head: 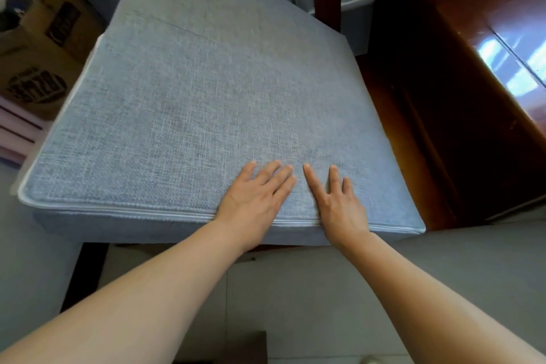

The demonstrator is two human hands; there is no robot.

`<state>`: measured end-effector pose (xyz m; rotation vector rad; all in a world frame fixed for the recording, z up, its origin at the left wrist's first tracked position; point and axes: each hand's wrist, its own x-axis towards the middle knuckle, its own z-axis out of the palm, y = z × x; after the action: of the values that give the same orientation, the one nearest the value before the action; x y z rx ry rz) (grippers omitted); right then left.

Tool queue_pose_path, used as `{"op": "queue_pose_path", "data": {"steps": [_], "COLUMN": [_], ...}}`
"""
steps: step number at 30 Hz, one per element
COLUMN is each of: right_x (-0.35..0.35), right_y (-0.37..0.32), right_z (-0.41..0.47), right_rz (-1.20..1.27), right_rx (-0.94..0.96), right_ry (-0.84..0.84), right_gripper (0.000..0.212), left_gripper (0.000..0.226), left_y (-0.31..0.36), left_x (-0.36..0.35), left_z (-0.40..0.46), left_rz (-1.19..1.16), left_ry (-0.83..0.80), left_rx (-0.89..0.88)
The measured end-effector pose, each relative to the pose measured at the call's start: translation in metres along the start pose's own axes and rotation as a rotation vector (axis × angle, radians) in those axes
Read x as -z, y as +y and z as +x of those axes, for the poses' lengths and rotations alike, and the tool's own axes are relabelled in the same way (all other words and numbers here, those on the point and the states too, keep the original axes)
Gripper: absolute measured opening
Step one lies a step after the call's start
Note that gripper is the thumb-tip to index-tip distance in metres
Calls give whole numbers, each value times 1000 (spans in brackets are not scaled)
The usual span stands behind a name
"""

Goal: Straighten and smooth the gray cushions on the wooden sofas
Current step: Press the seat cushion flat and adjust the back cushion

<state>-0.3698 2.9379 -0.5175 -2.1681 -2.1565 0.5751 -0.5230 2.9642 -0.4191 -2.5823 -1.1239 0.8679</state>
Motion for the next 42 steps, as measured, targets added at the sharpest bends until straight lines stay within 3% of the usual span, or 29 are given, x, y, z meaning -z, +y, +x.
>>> {"op": "queue_pose_path", "data": {"steps": [5, 9, 12, 19, 36, 42], "right_x": [31, 59, 70, 88, 166, 171], "right_y": [10, 16, 9, -15, -74, -85], "right_z": [3, 18, 36, 97, 327, 368], "right_rz": [120, 297, 304, 306, 420, 449], "right_rx": [106, 196, 241, 231, 210, 228], "right_ry": [-224, -313, -313, -281, -90, -29], "right_gripper": [115, 92, 80, 80, 68, 65], "left_gripper": [103, 97, 95, 91, 72, 69], "left_y": [-5, -28, -45, -96, -309, -326], "left_x": [15, 31, 37, 40, 72, 78], "left_z": [5, 19, 33, 66, 212, 229], "left_rz": [-85, -156, -168, -167, -205, -229], "left_ry": [-123, -173, -197, -155, 28, 55], "left_rx": [70, 172, 216, 262, 424, 441]}}
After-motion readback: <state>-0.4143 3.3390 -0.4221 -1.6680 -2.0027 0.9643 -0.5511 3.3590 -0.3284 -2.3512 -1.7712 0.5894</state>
